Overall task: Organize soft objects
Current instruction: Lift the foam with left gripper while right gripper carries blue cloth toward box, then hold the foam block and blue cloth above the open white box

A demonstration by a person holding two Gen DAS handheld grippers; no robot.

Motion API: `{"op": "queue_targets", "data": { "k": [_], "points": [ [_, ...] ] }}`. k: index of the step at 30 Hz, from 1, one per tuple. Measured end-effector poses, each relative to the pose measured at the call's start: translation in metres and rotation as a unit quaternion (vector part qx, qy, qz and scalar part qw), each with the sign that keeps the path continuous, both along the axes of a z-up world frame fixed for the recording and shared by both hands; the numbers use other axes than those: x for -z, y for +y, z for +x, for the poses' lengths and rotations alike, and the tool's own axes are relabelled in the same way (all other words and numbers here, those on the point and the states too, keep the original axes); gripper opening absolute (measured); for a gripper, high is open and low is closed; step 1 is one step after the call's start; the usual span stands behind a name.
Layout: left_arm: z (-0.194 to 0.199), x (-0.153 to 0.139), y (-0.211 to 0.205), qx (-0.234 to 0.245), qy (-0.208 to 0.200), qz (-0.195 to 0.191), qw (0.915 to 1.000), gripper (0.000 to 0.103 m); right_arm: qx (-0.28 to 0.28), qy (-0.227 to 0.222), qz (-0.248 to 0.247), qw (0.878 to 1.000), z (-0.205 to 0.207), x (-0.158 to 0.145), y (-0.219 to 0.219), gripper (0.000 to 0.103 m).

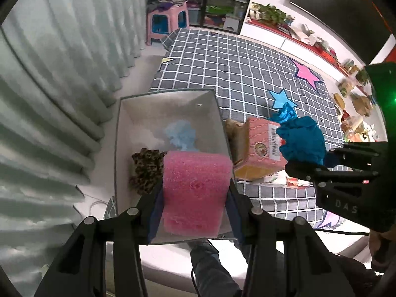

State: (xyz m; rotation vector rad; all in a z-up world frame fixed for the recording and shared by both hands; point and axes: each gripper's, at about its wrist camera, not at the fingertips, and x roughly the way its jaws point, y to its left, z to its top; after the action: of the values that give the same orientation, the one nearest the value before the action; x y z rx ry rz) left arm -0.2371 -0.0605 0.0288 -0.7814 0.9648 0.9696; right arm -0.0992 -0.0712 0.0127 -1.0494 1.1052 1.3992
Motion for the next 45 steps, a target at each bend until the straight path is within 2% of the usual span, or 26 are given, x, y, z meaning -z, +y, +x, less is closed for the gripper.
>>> {"op": "queue_targets", "data": {
  "k": [30,45],
  "points": [
    [-0.047,0.034,0.01,-0.062,-0.003,-0.044,0.9971,0.05,-0.066,0.009,-0.025,0.997,-0.052,0.022,0.028,0.028],
    [-0.043,0.052,0.041,-0.064,0.007,-0.06,0.9961,0.05,-0.069,0.023,-0.031,0.997,-0.062,0.028,0.066,0.028]
  ]
}}
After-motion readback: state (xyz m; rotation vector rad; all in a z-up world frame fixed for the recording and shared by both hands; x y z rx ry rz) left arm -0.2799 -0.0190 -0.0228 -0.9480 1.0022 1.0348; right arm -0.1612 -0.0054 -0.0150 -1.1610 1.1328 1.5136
